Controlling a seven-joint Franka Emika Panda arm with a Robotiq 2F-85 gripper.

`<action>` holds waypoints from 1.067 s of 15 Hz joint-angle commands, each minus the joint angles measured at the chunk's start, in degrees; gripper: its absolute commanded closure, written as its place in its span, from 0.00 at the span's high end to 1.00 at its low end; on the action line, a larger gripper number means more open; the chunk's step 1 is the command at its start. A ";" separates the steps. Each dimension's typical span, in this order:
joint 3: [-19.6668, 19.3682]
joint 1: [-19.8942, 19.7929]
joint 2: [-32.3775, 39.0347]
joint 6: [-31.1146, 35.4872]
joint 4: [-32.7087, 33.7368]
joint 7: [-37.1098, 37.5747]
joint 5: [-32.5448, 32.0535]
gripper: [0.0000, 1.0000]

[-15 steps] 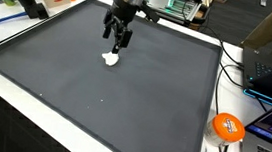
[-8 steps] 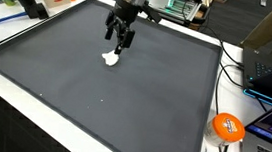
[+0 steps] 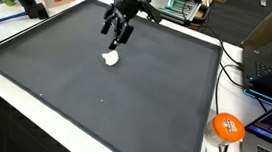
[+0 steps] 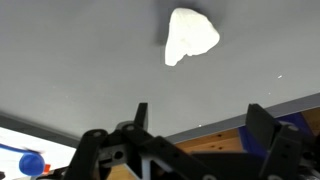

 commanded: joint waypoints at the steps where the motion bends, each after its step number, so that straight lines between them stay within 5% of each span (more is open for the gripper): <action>1: -3.08 4.68 0.87 -1.32 -1.39 6.49 -3.62 1.00; 16: -13.92 19.36 6.47 -1.39 -2.68 25.52 -12.42 1.00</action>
